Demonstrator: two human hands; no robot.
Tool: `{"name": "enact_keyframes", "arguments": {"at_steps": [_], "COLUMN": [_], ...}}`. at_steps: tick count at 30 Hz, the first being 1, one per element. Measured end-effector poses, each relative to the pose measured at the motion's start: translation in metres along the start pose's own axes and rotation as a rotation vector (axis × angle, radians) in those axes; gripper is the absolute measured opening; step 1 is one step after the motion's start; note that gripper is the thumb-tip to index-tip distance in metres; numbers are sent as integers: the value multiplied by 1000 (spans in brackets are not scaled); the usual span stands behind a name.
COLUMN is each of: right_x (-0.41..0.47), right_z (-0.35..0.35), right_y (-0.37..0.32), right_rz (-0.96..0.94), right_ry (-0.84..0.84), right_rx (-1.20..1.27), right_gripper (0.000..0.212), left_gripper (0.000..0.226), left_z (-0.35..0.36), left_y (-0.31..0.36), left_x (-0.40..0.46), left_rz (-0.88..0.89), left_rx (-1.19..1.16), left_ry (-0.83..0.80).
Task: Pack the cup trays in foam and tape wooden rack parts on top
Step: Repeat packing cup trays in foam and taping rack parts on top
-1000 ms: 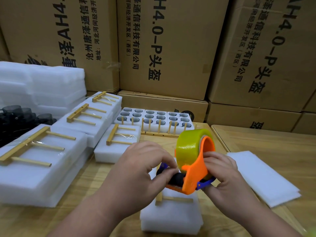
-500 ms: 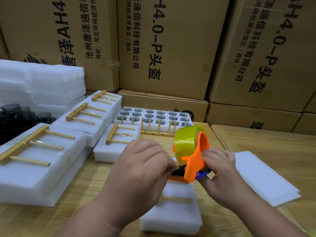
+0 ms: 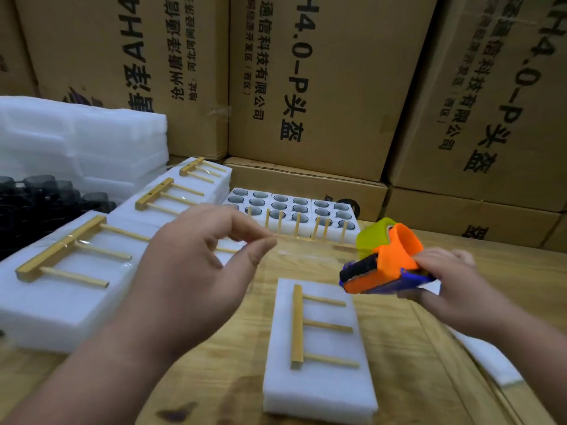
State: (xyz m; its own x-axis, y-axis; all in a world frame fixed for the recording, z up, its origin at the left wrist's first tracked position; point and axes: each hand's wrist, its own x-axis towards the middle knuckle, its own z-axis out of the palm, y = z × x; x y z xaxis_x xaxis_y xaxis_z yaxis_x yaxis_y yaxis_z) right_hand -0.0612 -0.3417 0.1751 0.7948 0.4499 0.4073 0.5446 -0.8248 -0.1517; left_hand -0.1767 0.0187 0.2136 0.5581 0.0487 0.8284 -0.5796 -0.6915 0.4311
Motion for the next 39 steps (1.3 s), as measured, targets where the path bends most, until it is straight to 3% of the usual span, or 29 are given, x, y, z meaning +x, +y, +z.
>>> {"name": "enact_keyframes", "arguments": {"at_steps": [3,6,9,16,20,23,27,31,39], "right_x": [17,35,53,87,104,114,124,128,129], "right_z": [-37,-74,-92,-91,-86,-84,-79,-77,-72], "right_y": [-7,-28,-42,-76,-94,-108,-118,-116,-100], "right_rz": [-28,30,67,72,60,20,-14,12,55], "right_ry": [-146,-293,-344,-404,-452,-485,-493,-498,-561], "right_rx": [-21,85,97,-165,-225,-224,-246,-251,-250], "right_gripper": [35,41,42,59,59,47,38,58,69], "left_gripper": [9,8,21,20,24,48,26,10,27], "left_z": [7,21,42,95,110,116,121,122,129], "left_y": [-26,-58,-82,-101,-106,-107,-106,-104,-100], "left_x": [-5,-19,-42,-91,-103,-109,-108,-107,-107], "left_rz": [-482,-814,-1064,-1472,-1607,-1684,-1693,-1623,-1607], "left_rx": [-245,-485,-664,-710,-750,-797,-833,-830,-720], "left_ry": [41,35,12,-28,-105,-171,-122,-95,-204]}}
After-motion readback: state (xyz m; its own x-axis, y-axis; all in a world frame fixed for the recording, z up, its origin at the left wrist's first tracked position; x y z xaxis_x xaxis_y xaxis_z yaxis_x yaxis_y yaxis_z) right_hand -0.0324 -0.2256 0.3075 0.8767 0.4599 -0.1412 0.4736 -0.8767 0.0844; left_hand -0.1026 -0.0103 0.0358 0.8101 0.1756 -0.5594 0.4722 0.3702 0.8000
